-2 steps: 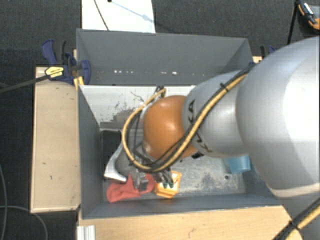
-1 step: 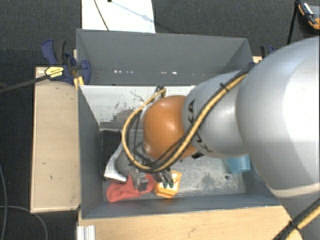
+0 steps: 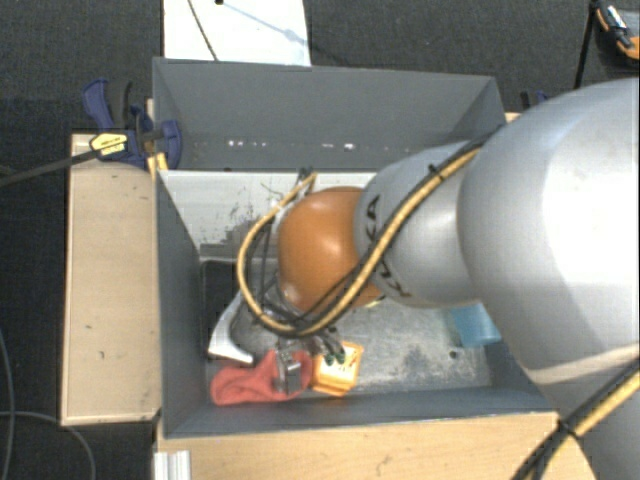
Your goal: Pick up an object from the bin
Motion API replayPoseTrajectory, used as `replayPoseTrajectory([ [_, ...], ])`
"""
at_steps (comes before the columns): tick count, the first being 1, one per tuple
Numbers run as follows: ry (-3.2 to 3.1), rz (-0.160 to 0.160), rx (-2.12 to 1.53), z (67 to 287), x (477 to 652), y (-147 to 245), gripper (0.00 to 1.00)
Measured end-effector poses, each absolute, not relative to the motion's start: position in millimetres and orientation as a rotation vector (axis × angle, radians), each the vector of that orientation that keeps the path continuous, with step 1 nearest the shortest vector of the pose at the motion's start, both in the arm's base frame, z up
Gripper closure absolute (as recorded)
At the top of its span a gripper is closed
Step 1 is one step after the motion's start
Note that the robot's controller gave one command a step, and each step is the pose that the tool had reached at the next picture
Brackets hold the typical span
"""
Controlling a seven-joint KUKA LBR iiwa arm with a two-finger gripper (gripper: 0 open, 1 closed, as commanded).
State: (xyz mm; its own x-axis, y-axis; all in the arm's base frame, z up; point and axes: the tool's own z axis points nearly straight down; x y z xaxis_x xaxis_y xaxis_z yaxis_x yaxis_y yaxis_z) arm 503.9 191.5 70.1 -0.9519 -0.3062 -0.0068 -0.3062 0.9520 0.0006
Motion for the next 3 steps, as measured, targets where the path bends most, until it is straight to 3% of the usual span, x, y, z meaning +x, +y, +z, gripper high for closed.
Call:
replayPoseTrajectory([
  [2, 3.087, 0.002, -0.570, 71, 494.8, 177, 0.00],
  [3, 3.012, 0.002, -0.887, 70, 477.4, 150, 1.00],
])
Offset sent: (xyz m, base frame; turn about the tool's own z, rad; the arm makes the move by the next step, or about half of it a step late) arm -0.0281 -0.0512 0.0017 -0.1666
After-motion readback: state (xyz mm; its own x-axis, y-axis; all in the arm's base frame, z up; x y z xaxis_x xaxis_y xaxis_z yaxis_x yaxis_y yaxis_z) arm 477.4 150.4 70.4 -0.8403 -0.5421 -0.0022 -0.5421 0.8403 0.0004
